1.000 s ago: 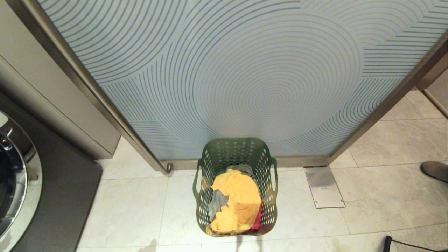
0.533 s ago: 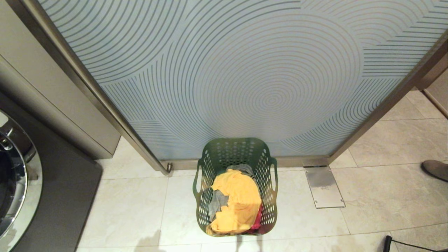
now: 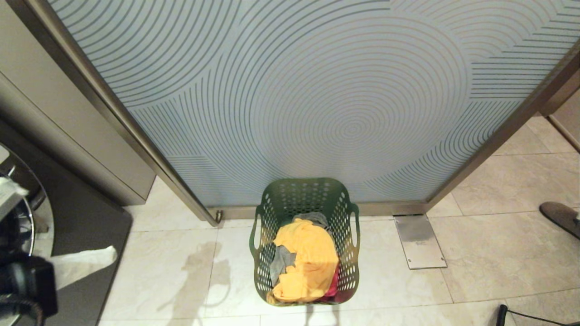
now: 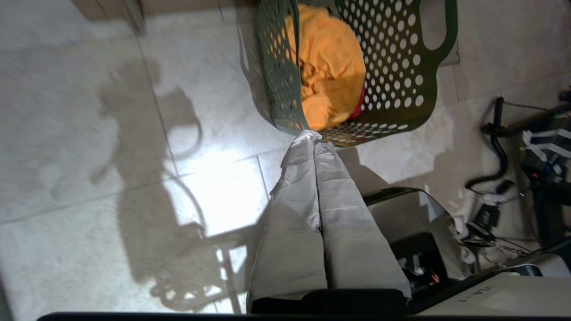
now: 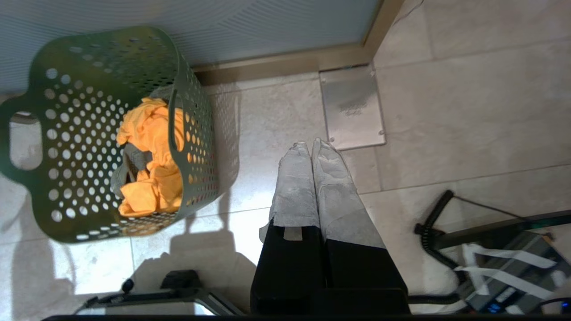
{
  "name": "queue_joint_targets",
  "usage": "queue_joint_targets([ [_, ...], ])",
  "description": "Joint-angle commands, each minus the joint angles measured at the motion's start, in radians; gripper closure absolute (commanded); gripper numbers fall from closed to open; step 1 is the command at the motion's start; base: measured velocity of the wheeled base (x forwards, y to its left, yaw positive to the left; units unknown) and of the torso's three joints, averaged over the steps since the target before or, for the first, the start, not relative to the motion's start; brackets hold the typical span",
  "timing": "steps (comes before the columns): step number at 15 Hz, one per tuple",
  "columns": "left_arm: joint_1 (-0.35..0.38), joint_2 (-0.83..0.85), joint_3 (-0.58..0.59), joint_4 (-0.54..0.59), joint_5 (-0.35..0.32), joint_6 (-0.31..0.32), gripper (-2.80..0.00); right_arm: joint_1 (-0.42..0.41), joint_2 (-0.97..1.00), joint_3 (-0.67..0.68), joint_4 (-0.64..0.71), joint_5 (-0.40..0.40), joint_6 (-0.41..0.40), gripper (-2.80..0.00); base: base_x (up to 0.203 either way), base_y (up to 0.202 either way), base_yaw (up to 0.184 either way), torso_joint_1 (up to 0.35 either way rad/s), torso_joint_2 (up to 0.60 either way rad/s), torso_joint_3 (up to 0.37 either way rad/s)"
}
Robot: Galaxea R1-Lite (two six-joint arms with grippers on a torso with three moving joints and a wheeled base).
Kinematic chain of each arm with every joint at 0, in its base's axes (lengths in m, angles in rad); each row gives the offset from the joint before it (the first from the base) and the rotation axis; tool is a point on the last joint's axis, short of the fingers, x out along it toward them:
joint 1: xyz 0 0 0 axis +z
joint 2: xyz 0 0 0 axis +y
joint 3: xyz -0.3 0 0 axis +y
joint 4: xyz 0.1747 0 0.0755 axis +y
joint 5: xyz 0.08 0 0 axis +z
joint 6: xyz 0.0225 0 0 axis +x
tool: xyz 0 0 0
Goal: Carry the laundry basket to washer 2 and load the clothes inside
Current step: Pick up the clothes basket and put it beside the washing machine
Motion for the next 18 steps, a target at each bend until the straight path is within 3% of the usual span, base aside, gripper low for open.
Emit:
queue_joint_targets([
  [1, -0.025, 0.296, -0.059, -0.013, -0.015, -0.012, 0.00, 0.002, 0.259, -0.025, -0.063, 0.003, 0.014, 0.00, 0.000, 0.000, 0.000, 0.000, 0.00, 0.000],
  [5, -0.197, 0.561, -0.242, -0.048, -0.039, -0.176, 0.00, 0.077, 0.529, -0.113, -0.270, 0.177, 0.097, 0.00, 0.000, 0.000, 0.000, 0.000, 0.00, 0.000],
  [7, -0.246, 0.671, -0.319, -0.057, -0.018, -0.210, 0.00, 0.143, 0.660, -0.160, -0.404, 0.195, 0.148, 0.00, 0.000, 0.000, 0.000, 0.000, 0.00, 0.000],
  [12, -0.299, 0.856, -0.473, -0.082, 0.130, -0.224, 0.00, 0.320, 0.974, -0.322, -0.563, 0.130, 0.326, 0.00, 0.000, 0.000, 0.000, 0.000, 0.00, 0.000],
  [15, -0.314, 0.936, -0.472, -0.220, 0.275, -0.216, 0.00, 0.387, 1.086, -0.379, -0.569, 0.129, 0.437, 0.00, 0.000, 0.000, 0.000, 0.000, 0.00, 0.000],
  [17, -0.338, 0.945, -0.475, -0.230, 0.289, -0.213, 0.00, 0.406, 1.101, -0.371, -0.509, 0.135, 0.460, 0.00, 0.000, 0.000, 0.000, 0.000, 0.00, 0.000],
  [18, -0.352, 0.946, -0.475, -0.232, 0.291, -0.213, -2.05, 0.408, 1.090, -0.366, -0.493, 0.138, 0.470, 0.00, 0.000, 0.000, 0.000, 0.000, 0.00, 0.000],
])
